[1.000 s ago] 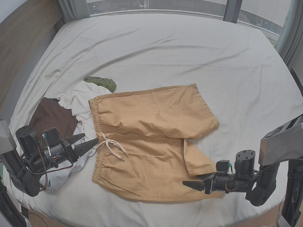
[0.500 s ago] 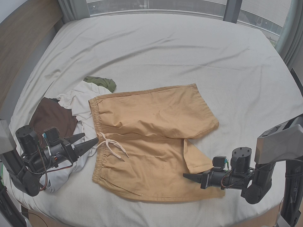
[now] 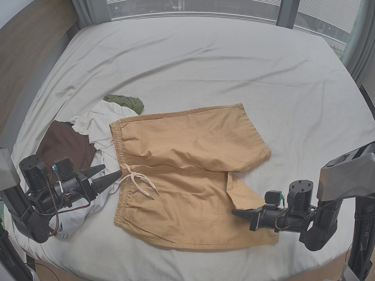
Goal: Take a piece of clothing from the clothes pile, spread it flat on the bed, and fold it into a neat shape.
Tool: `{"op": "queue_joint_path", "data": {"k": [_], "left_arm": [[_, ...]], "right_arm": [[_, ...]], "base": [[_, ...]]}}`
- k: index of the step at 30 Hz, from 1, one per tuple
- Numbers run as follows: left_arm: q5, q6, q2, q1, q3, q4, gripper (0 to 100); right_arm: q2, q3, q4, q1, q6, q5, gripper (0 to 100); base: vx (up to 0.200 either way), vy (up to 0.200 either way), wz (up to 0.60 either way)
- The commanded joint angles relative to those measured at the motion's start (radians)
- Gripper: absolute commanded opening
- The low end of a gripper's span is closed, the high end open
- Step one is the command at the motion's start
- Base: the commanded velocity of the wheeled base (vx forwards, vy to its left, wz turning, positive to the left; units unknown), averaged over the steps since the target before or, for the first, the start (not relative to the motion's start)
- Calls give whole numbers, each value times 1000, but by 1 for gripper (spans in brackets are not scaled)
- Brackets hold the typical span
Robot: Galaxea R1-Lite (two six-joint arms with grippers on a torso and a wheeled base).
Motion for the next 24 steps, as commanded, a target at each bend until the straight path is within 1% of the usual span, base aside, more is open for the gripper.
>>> {"op": "queue_joint_path", "data": {"k": [1,8,13,14,16,24], "left_arm": [[0,0,0,0,-1,-1,100],[0,0,0,0,-1,-1,100],[0,0,0,0,-1,-1,100],[0,0,0,1,-1,-1,100],[-1,0,0,1,-1,-1,100],[-1,0,0,1,-1,-1,100]], "right_arm": [[-45,-15,0,-34,4,0,0],[-59,-56,0,-101,19,-1,0],[-57,-61,0,-118,19,-3,0],[-57,-70,0,-146,19,-1,0],[-59,-76,1,-161,19,-1,0],[-54,-96,1,-201,19,-1,0]], "base": [[0,0,0],[0,0,0],[0,0,0],[0,0,0],[0,0,0],[0,0,0]]}}
